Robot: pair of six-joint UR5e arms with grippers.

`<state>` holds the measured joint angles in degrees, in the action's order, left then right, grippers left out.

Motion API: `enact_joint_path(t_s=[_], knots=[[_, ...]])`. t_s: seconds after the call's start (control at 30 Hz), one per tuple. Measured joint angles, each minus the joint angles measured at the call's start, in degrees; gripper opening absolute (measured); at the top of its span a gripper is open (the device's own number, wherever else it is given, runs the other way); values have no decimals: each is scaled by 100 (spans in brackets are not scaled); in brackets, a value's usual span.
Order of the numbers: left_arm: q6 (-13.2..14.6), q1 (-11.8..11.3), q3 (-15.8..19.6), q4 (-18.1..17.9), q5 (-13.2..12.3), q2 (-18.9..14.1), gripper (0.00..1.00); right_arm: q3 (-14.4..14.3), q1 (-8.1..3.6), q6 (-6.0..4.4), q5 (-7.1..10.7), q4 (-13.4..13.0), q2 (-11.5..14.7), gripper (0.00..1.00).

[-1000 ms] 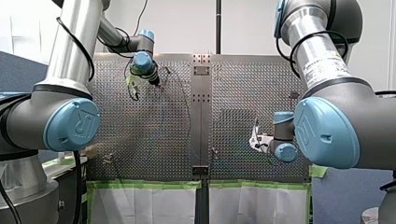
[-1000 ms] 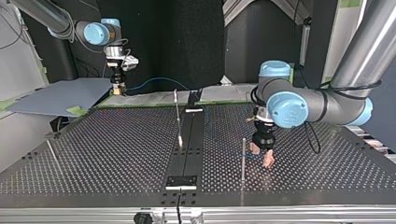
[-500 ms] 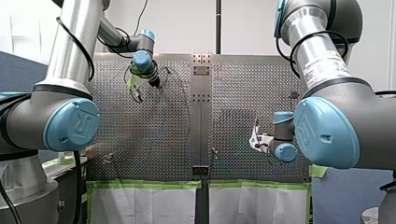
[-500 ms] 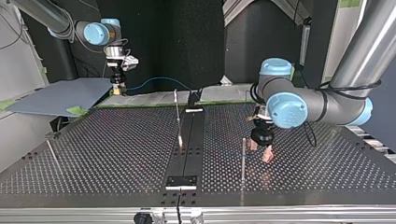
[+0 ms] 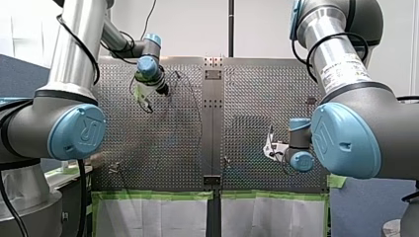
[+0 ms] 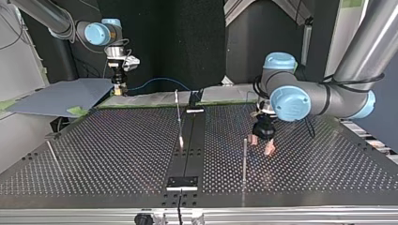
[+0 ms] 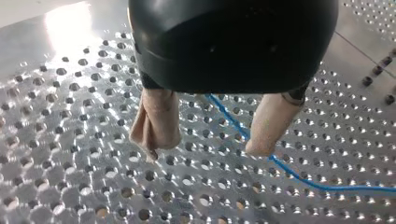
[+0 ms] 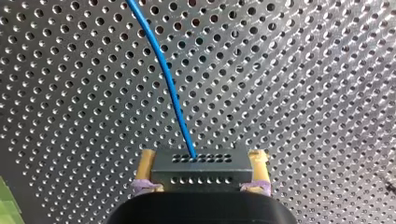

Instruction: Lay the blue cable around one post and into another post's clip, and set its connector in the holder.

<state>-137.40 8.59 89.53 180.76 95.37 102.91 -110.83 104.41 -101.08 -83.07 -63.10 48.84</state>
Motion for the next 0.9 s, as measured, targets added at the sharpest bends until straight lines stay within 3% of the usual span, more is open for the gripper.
enact_joint_path(t_s=[0.23,0.4,0.67,0.9], knots=[[-424,-11,197,-21,28,-278,100,-2,14,3,0,14,0,0],[-679,-26,221,211,278,-565,100,-1,20,-7,0,15,1,0],[-415,-27,222,646,711,-1004,100,2,27,-38,0,16,1,0],[-17,-32,213,1047,1115,-1407,100,2,27,-68,0,15,0,0]])
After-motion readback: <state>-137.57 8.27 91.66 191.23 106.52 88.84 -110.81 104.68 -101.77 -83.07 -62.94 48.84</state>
